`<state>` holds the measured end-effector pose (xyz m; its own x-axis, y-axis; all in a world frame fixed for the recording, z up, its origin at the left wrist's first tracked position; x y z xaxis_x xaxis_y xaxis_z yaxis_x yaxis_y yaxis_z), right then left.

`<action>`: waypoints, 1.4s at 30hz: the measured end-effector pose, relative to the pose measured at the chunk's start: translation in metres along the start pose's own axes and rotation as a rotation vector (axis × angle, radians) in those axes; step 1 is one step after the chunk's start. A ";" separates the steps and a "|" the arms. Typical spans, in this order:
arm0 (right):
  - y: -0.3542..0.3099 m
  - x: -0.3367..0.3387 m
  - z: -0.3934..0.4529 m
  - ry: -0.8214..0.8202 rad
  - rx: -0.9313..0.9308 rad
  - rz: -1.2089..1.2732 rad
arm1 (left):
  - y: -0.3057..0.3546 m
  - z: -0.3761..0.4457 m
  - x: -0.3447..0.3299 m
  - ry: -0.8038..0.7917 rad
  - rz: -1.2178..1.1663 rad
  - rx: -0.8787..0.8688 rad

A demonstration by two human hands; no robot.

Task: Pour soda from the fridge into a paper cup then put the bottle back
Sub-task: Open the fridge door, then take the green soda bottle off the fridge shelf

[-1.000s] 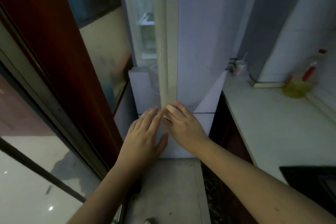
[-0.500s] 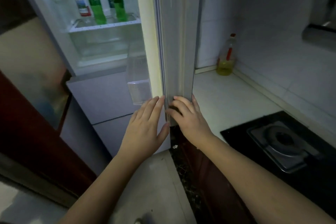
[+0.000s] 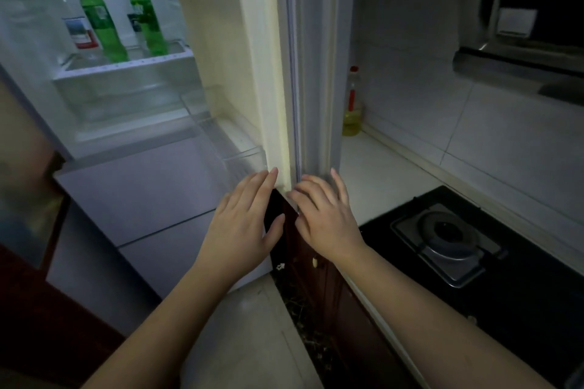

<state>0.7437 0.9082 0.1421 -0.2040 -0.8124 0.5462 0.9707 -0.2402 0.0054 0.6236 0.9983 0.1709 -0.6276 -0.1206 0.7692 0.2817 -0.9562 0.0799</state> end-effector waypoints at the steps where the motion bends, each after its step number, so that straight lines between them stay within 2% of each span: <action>1: -0.007 0.002 0.003 0.027 0.008 0.040 | -0.003 0.000 0.001 0.007 0.004 0.004; 4: -0.026 0.001 0.021 0.076 0.037 0.124 | -0.018 0.000 0.007 0.023 0.030 0.028; 10: -0.061 -0.017 0.073 0.030 0.006 0.145 | -0.078 -0.002 0.025 0.017 0.189 0.100; 24: -0.141 -0.156 0.191 -0.273 -0.006 0.088 | -0.262 0.019 0.073 -0.056 0.422 0.239; 31: -0.164 -0.223 0.274 -0.265 -0.041 0.059 | -0.351 0.066 0.090 0.007 0.426 0.282; 38: -0.160 -0.266 0.359 -0.237 -0.136 -0.004 | -0.427 0.132 0.095 0.061 0.362 0.358; 42: -0.163 -0.293 0.392 -0.267 -0.114 0.011 | -0.458 0.159 0.092 0.069 0.373 0.379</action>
<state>0.6947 1.3940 0.3094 -0.1386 -0.6501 0.7471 0.9489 -0.3031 -0.0877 0.5521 1.4673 0.3055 -0.4772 -0.4635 0.7466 0.7294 -0.6828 0.0423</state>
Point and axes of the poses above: each hand's wrist, its own z-axis towards the middle knuckle, its own x-axis out of the back of the hand, y = z × x, the point moved 5 cm from there along z, towards the middle knuckle, and after that the axes turned 9 degrees about y, right-handed, at the moved point
